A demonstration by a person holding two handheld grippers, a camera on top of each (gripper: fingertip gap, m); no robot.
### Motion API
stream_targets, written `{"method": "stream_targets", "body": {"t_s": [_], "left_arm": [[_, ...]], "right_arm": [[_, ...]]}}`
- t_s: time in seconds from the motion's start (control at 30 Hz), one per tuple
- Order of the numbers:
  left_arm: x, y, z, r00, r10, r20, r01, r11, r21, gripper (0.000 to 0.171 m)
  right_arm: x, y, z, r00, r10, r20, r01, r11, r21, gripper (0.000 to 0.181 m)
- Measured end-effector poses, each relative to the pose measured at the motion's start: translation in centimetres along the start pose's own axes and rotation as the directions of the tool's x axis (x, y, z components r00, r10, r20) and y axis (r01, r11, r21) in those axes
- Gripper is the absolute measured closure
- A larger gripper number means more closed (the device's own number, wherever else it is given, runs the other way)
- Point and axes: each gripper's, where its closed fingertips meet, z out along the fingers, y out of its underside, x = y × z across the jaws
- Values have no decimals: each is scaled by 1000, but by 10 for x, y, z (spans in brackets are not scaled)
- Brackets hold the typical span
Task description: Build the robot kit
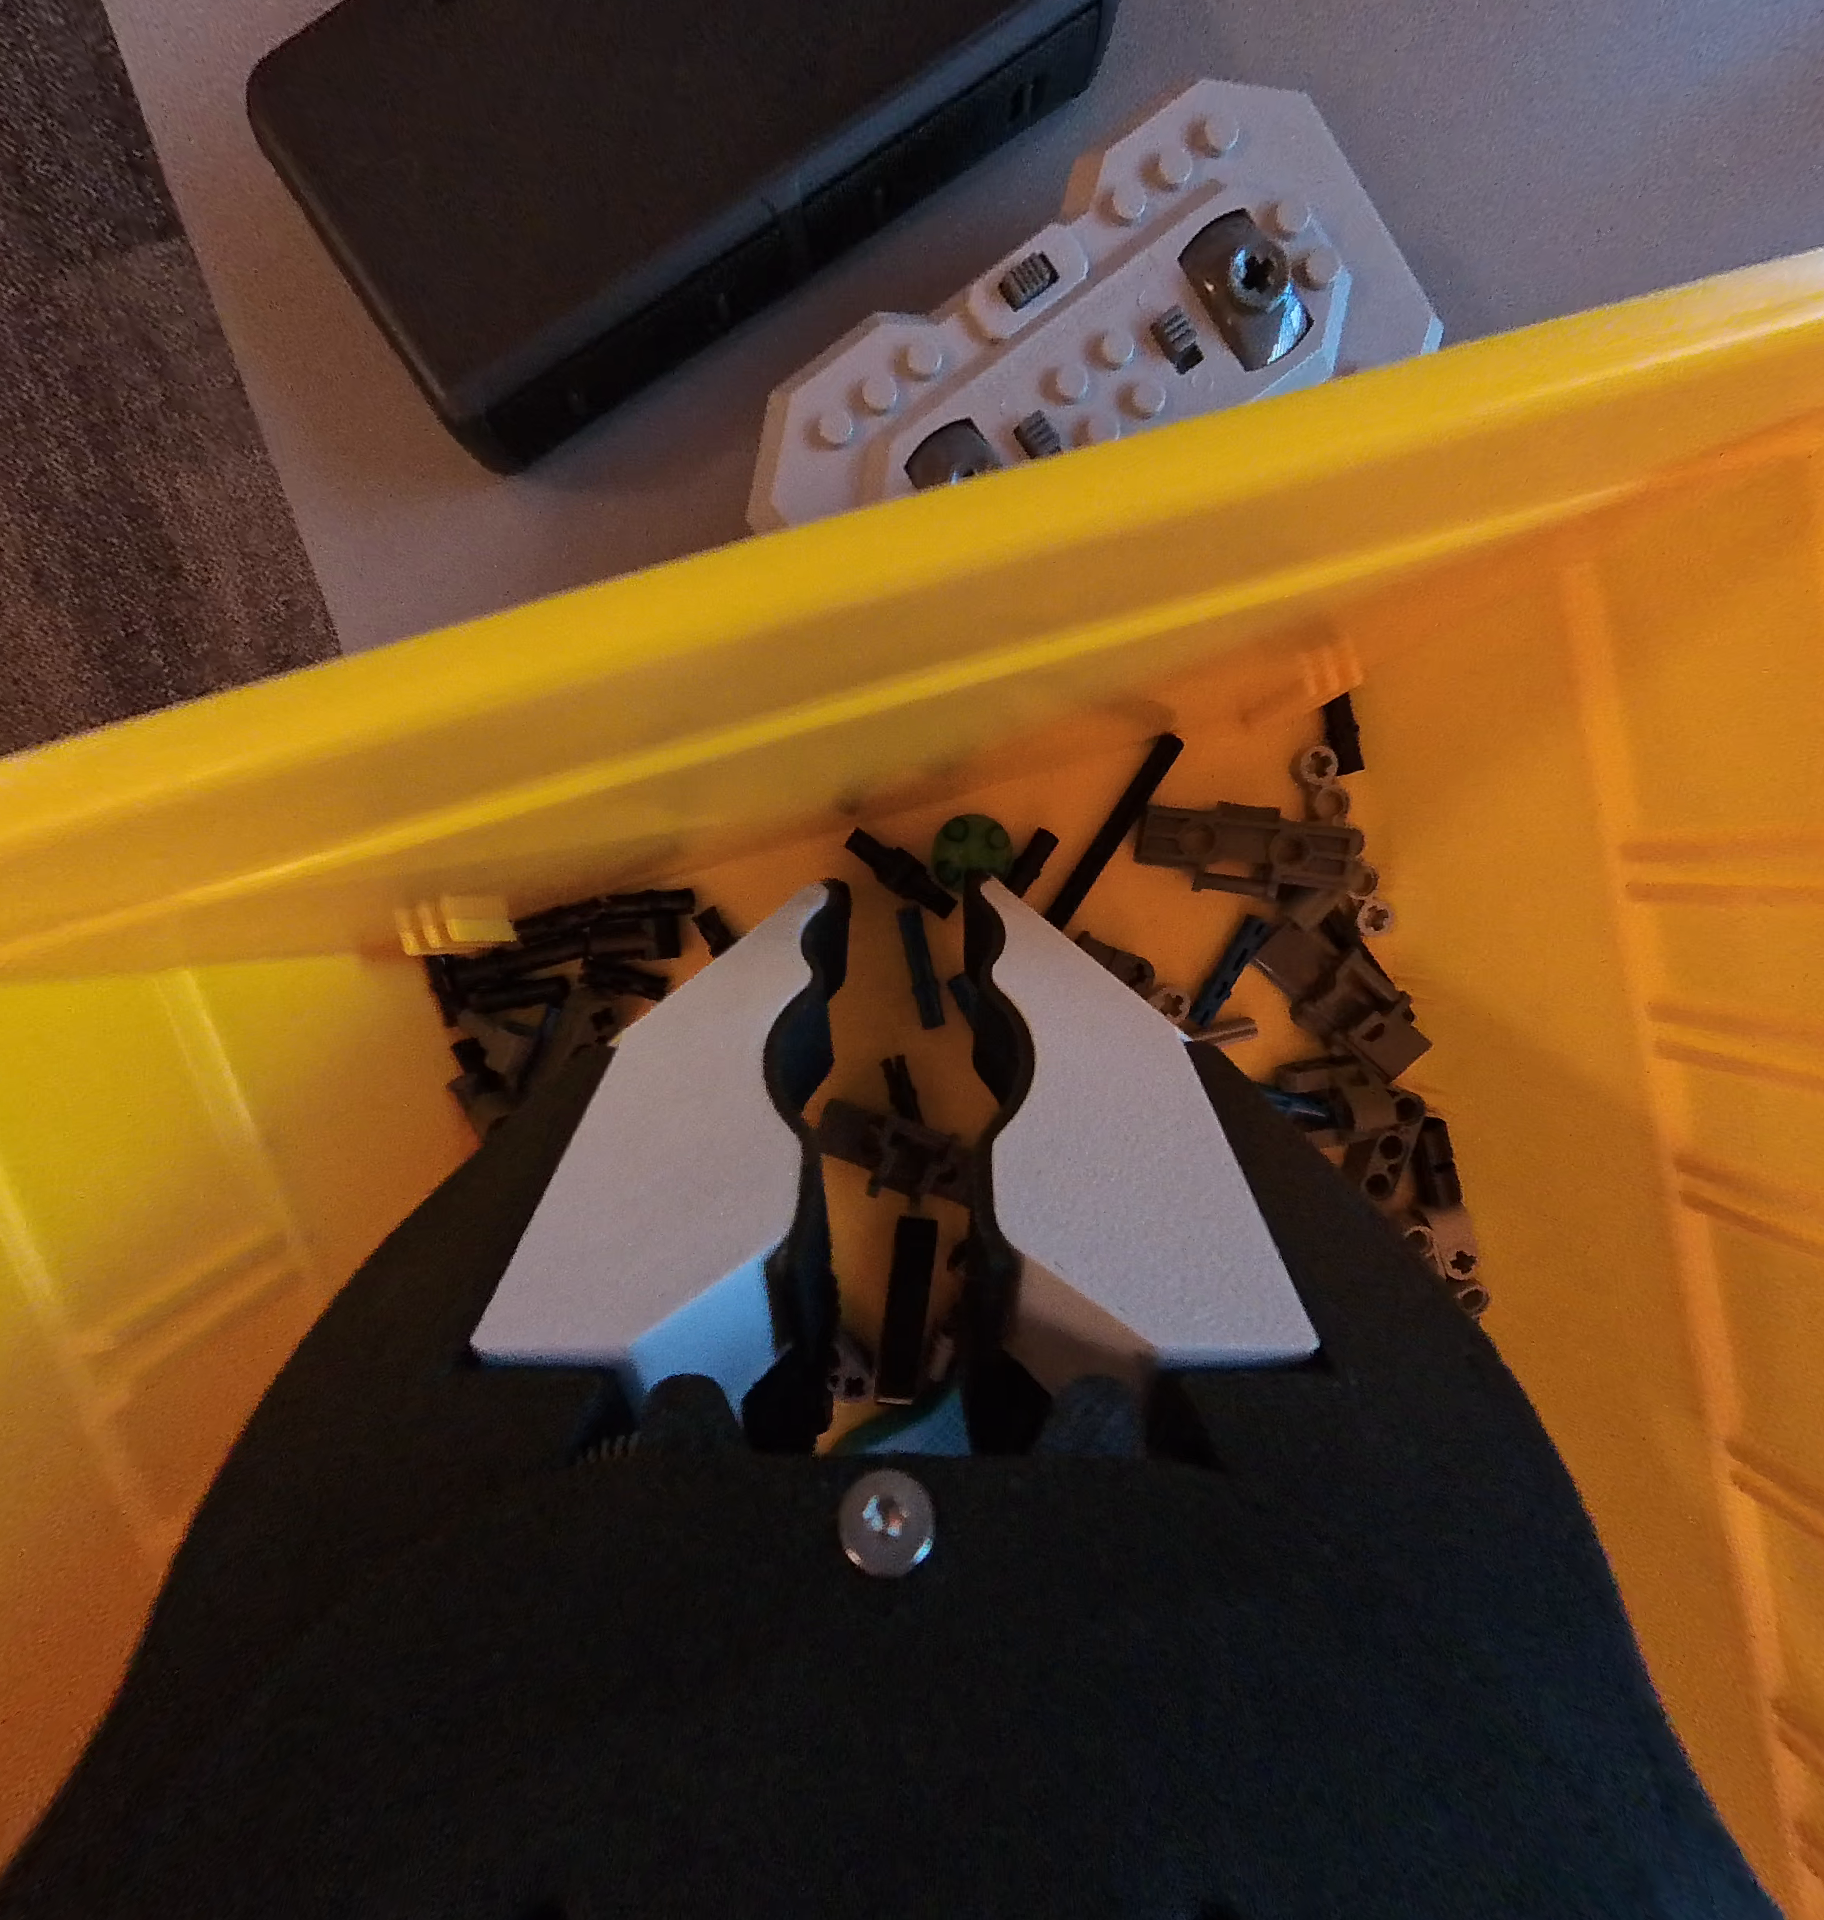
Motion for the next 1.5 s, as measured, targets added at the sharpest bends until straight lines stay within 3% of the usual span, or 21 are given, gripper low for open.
{"method": "stream_targets", "body": {"t_s": [0.23, 1.03, 1.13, 1.43, 1.5], "left_arm": [[-4, 4, -1, 1000, -14, -10, 14, 1000, -14, 164], [-7, 12, -4, 999, -37, -16, 37, 998, -47, 164], [-10, 17, -9, 999, -38, -20, 36, 997, -70, 149], [-27, 36, -65, 974, -225, -18, 222, 970, -100, 138], [-19, 34, -67, 951, -298, -80, 290, 951, -104, 115]], "right_arm": [[-2, 1, 1, 1000, -9, 11, 10, 1000, -10, 162], [-4, 3, 3, 1000, -19, 22, 20, 999, -26, 162], [-5, 3, 2, 999, -20, 25, 21, 999, -25, 162], [-4, 3, 4, 999, -25, 21, 26, 999, -29, 162], [-3, 3, 4, 1000, -20, 18, 21, 999, -29, 162]]}}
